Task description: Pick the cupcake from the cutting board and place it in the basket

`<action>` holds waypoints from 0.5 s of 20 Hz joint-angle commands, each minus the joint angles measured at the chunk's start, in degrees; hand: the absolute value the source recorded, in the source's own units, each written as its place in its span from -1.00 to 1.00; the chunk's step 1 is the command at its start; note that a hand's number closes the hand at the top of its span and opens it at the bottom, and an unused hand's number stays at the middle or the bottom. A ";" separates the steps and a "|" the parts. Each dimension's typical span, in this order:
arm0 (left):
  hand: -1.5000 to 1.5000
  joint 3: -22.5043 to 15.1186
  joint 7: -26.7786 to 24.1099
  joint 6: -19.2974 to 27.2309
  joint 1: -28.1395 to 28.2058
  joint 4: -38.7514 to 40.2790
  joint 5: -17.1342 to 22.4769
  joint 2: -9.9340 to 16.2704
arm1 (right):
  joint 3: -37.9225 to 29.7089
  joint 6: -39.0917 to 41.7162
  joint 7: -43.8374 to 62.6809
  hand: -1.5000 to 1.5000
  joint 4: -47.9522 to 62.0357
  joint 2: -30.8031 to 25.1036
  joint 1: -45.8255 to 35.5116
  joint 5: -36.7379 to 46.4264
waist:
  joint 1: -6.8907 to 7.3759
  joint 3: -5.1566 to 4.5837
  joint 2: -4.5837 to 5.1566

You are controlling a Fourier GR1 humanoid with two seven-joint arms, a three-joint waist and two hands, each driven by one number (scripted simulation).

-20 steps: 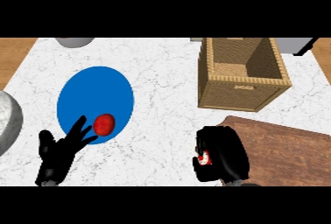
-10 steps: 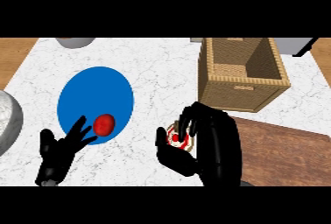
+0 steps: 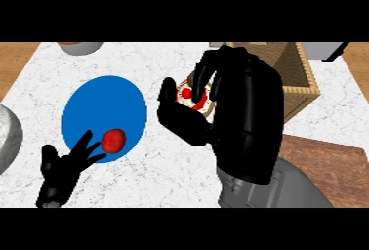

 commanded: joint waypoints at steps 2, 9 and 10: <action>0.00 0.45 1.19 -0.85 1.38 2.93 -0.43 1.21 | -7.63 4.23 11.97 1.00 6.82 0.41 -12.04 -1.98 | -0.11 -0.40 0.49; 0.00 0.05 1.29 1.03 0.14 4.77 -1.40 -1.76 | -18.78 7.96 2.26 1.00 14.43 -2.00 -15.55 -5.52 | -1.36 -0.32 0.69; 0.00 0.10 0.93 1.02 0.15 4.46 -1.97 -1.35 | -19.15 4.81 -0.89 1.00 18.04 -2.05 -13.17 -5.65 | -1.07 -0.30 0.86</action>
